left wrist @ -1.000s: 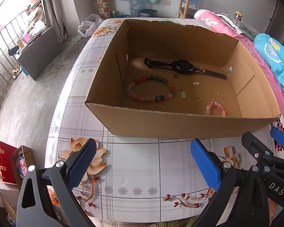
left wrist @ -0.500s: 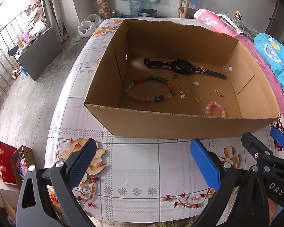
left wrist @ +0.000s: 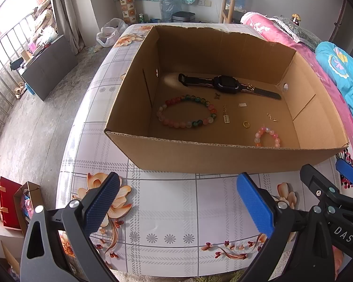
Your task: Organize jewelry
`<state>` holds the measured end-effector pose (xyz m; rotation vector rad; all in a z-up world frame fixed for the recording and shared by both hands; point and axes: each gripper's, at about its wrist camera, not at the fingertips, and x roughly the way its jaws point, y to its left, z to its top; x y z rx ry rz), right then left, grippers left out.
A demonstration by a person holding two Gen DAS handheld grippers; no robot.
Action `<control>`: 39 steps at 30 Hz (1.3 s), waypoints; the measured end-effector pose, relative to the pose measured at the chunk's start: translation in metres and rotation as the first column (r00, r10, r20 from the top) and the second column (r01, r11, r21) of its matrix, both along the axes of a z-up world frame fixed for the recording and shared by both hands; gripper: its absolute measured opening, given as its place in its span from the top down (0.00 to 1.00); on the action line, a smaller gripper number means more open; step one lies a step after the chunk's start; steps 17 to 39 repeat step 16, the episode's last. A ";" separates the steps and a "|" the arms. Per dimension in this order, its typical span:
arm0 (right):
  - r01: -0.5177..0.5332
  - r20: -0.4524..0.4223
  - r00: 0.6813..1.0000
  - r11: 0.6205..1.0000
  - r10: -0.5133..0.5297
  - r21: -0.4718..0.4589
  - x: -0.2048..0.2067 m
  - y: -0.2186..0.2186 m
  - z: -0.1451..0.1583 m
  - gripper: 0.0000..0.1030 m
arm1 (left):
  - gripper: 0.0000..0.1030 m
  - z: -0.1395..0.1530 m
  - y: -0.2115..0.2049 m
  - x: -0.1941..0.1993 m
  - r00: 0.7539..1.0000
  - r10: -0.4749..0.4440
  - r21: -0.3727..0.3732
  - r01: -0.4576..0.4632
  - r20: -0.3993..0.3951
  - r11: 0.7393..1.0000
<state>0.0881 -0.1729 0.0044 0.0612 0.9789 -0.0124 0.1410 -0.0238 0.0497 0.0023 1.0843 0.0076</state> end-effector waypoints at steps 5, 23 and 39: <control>0.002 -0.002 1.000 1.000 -0.002 0.001 0.000 0.000 0.000 0.08 | 0.05 0.000 0.001 0.000 1.000 -0.001 -0.001 0.001 -0.001 1.000; 0.002 -0.003 1.000 1.000 -0.002 0.000 0.000 0.001 0.001 0.08 | 0.05 0.001 0.000 0.001 1.000 -0.002 -0.001 0.002 -0.002 1.000; 0.002 -0.003 1.000 1.000 -0.002 0.000 0.000 0.001 0.001 0.08 | 0.05 0.001 0.000 0.001 1.000 -0.002 -0.001 0.002 -0.002 1.000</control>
